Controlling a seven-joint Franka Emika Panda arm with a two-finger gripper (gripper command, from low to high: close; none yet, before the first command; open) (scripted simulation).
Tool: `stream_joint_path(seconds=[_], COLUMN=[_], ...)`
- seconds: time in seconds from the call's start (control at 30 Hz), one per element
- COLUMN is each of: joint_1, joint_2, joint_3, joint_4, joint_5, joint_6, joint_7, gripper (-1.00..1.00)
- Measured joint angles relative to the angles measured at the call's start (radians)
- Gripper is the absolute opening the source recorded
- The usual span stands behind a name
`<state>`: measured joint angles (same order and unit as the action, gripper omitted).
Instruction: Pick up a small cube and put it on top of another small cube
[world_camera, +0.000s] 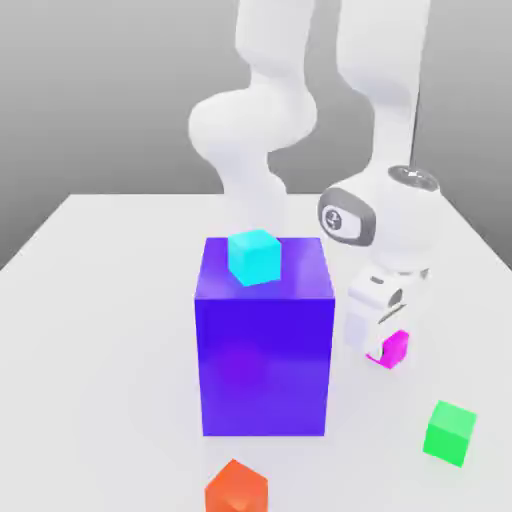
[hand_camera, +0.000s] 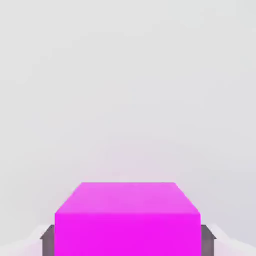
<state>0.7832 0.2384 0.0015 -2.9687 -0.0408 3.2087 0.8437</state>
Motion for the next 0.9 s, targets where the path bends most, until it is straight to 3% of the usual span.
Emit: stream_joint_path(seconds=[0.1, 0.23, 0.4, 0.57, 0.7, 0.9], joint_1=[-0.01, -0.099, -0.166, -0.149, -0.169, -0.241], joint_2=[-0.012, -0.082, -0.182, -0.285, -0.332, -0.268], joint_3=[0.007, 0.09, 0.187, 0.19, 0.185, 0.137], joint_4=[0.0, -0.006, -0.021, -0.045, -0.03, 0.142], joint_5=[-0.004, 0.005, 0.107, 0.148, 0.1, -0.007], joint_6=[-0.01, -0.071, -0.156, -0.239, -0.302, -0.411], joint_7=[0.0, -0.017, -0.09, -0.108, -0.11, -0.255], gripper=[-1.0, -1.0, -1.0, -1.0, -1.0, -1.0])
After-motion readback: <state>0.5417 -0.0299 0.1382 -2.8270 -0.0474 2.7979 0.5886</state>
